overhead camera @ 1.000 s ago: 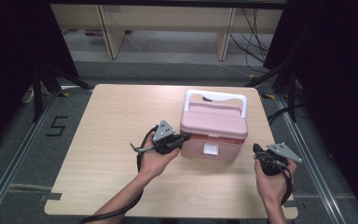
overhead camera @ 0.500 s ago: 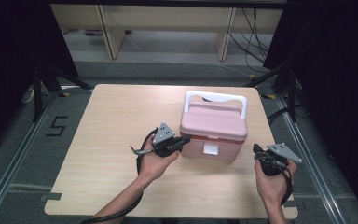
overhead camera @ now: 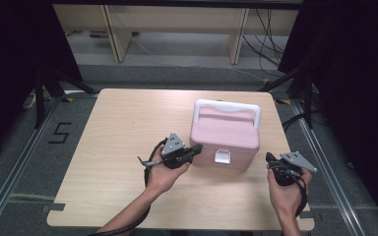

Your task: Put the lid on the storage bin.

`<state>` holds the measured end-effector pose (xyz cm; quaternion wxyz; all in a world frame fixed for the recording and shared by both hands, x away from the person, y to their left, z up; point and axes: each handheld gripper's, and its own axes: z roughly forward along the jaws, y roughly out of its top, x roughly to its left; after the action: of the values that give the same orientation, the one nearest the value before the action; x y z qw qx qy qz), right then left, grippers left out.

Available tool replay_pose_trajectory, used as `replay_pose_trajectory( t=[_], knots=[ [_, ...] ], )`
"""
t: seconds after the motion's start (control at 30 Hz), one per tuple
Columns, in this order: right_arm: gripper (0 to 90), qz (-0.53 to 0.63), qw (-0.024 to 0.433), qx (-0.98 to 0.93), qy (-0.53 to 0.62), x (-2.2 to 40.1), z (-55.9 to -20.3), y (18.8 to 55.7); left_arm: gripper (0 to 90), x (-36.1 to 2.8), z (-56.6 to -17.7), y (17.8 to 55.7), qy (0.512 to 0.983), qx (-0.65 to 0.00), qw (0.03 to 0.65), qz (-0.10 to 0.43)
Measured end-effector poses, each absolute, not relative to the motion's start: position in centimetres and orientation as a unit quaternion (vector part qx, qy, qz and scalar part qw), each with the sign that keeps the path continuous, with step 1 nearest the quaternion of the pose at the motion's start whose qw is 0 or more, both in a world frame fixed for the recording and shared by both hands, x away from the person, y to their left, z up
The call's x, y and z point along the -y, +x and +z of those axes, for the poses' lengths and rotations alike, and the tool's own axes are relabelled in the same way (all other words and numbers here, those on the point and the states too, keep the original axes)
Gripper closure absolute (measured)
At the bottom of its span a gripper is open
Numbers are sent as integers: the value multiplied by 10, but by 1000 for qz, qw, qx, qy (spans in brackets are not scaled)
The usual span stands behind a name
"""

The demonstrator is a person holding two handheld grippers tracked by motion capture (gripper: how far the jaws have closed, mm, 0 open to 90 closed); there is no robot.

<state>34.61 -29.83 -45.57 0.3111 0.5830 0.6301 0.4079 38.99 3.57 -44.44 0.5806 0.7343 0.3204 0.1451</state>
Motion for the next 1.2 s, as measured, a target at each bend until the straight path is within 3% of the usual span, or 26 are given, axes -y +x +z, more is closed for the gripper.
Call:
replay_pose_trajectory(
  t=[0.07,0.33,0.77,0.87,1.2],
  knots=[
    [900,397,333,-640,568,302,-457,348,898,-36,-445,389,734,-321,582,144],
    [900,402,328,-642,565,301,-459,347,898,-39,-441,386,729,-319,586,149],
    [900,408,304,-654,560,292,-469,344,899,-63,-437,382,712,-330,591,184],
    [900,418,274,-650,573,286,-470,340,899,-72,-440,384,711,-341,586,189],
    [900,417,267,-673,550,272,-473,337,899,-87,-460,394,720,-368,556,193]
  ],
)
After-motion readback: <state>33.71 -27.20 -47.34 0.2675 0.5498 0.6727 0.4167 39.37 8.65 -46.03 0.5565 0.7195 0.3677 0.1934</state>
